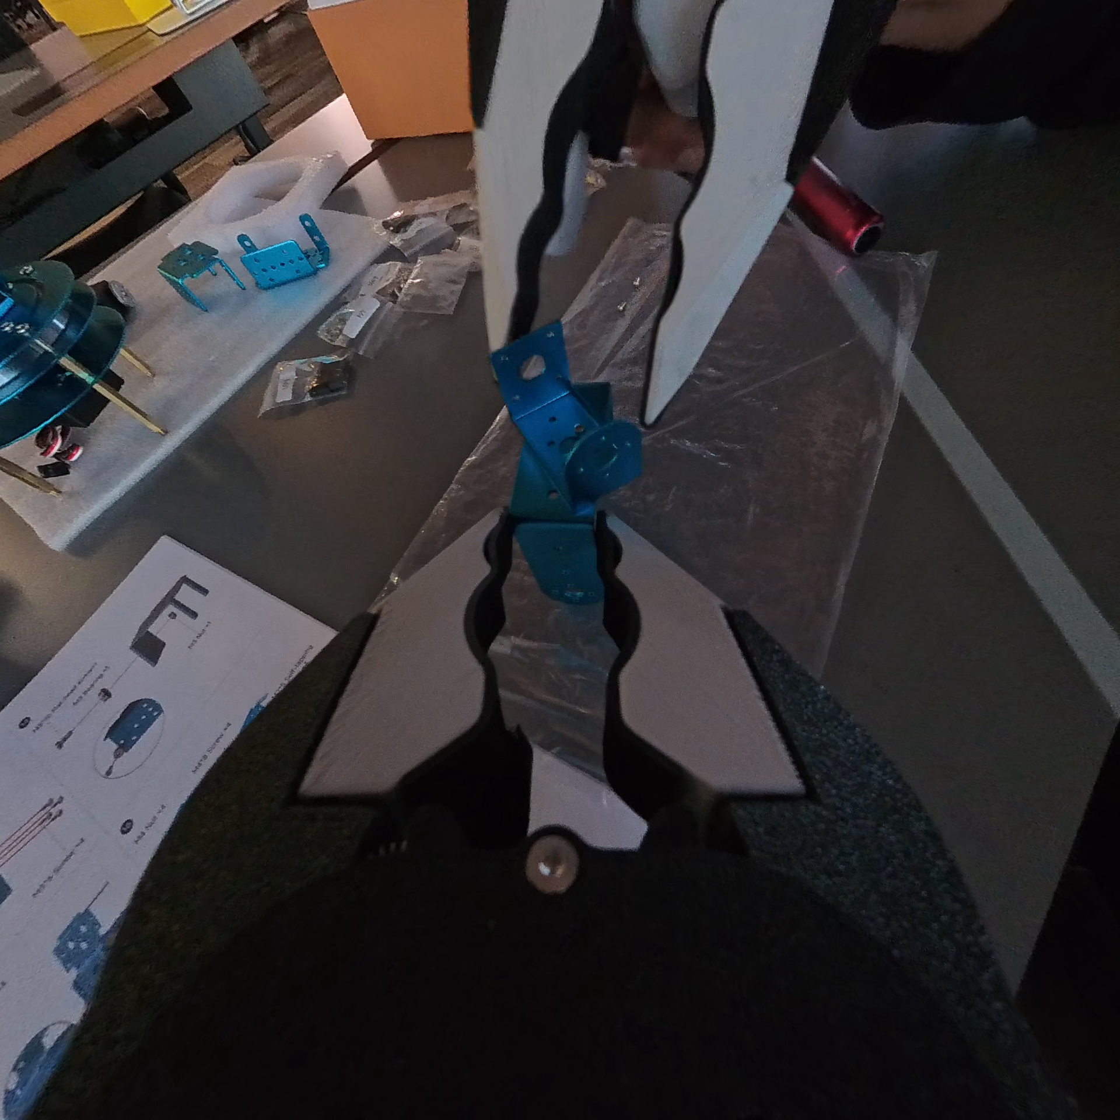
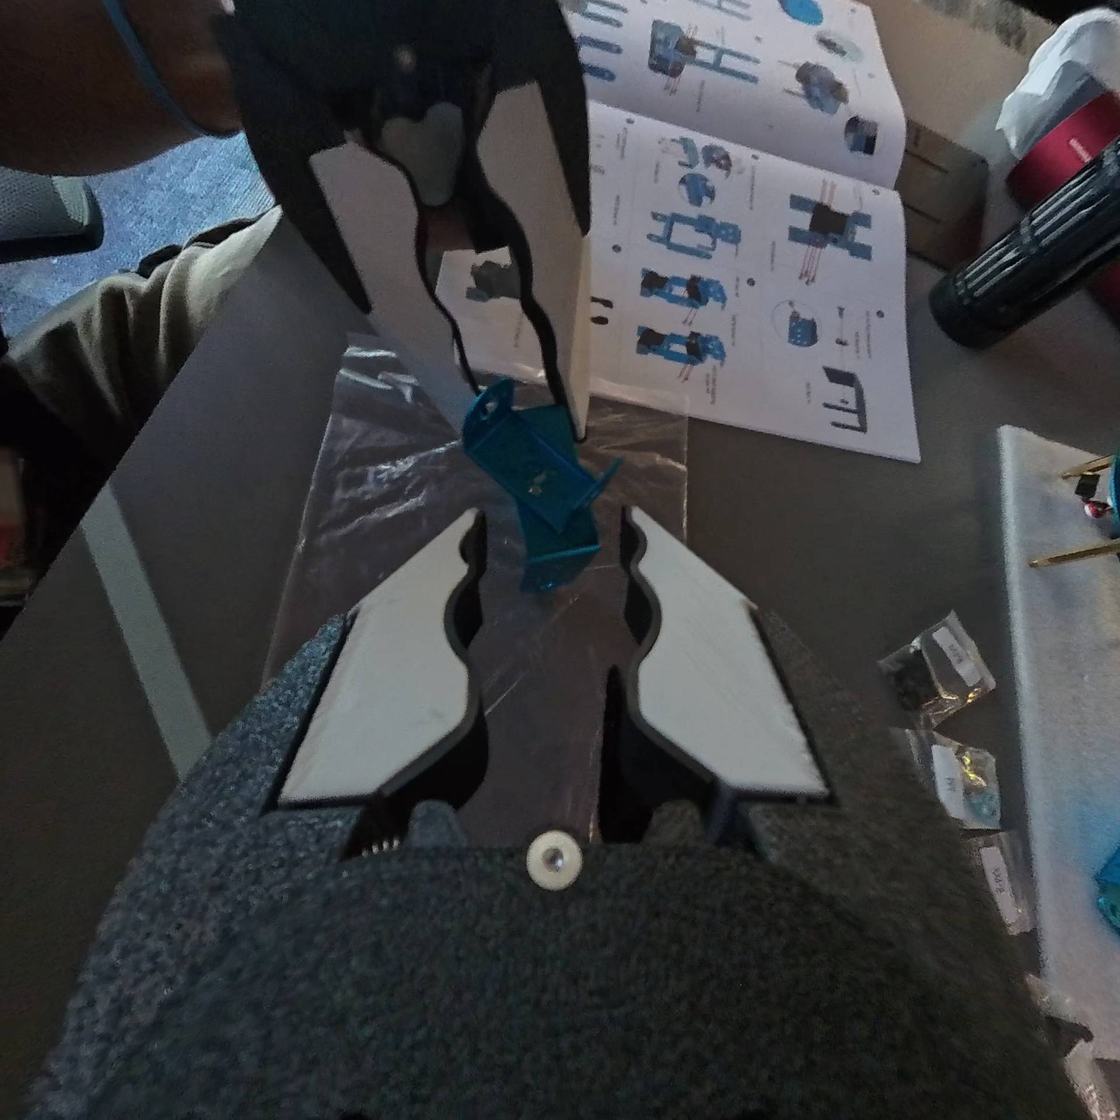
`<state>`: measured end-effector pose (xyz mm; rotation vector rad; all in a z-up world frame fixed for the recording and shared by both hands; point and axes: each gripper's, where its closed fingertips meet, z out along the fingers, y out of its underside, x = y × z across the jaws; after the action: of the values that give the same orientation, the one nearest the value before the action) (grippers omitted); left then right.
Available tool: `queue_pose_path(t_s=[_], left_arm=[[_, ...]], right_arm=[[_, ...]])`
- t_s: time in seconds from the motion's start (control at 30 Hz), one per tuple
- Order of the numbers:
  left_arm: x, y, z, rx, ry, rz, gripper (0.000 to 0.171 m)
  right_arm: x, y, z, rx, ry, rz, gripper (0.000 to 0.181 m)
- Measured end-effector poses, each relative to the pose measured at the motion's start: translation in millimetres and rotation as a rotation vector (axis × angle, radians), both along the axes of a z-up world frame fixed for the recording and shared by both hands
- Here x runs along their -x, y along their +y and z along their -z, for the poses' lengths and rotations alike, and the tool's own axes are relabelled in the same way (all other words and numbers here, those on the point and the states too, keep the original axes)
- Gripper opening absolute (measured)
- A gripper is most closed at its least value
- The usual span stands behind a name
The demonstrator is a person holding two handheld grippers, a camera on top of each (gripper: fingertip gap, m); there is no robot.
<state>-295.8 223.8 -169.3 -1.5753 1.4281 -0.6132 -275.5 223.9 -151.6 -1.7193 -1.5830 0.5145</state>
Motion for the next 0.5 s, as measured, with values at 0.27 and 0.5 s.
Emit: queue_pose_path(t_s=[0.27,0.5], left_arm=[[-1.2,-0.9,1.0,0.001,0.017,0.005,0.027],[-1.4,-1.3,1.4,0.004,0.021,0.006,0.026]], right_arm=[[8.2,-5.5,0.4,0.015,0.034,-0.073,0.048],[0.9,1.0,1.8,-0.043,-0.008,-0.038,0.034]])
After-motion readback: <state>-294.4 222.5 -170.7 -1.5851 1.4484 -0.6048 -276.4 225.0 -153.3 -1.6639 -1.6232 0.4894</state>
